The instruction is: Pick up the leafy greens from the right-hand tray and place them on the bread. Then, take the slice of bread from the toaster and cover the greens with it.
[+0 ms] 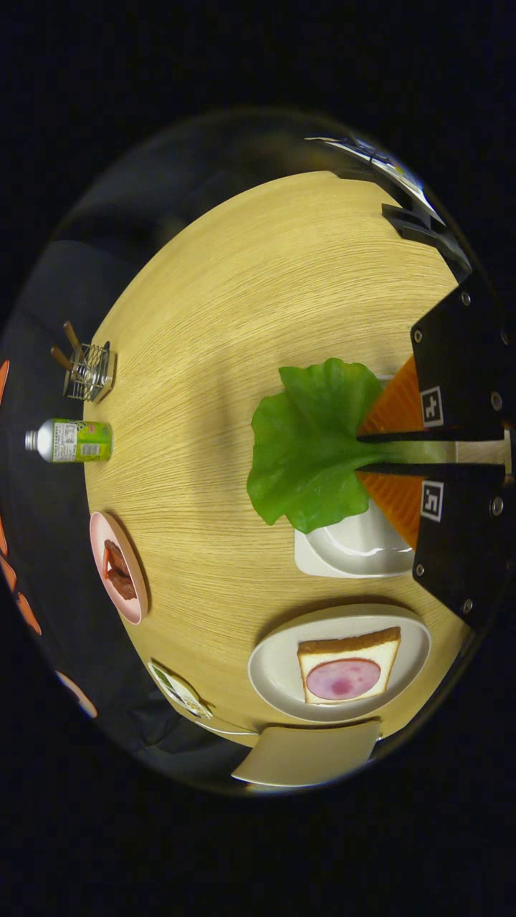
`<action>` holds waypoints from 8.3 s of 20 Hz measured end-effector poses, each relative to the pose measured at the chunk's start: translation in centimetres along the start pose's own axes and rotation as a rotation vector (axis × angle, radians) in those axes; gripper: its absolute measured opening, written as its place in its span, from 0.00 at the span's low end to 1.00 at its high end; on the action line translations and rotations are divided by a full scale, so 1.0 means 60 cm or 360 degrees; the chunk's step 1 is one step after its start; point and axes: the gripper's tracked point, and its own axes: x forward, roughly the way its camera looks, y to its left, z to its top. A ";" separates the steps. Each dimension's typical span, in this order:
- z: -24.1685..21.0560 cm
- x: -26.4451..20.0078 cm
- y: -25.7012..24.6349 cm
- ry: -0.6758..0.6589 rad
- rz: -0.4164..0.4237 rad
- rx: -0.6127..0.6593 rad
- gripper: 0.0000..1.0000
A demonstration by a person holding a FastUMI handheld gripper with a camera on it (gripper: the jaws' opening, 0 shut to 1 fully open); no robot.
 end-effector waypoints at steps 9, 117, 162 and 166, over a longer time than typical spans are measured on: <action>0.025 -0.054 0.043 -0.0091 0.0163 0.0085 0.02; 0.192 -0.371 0.449 -0.0065 0.1263 -0.0123 0.09; 0.440 -0.560 0.163 -0.1435 0.0805 -0.0076 0.89; 0.505 -0.658 0.117 -0.1751 0.0664 -0.0121 0.94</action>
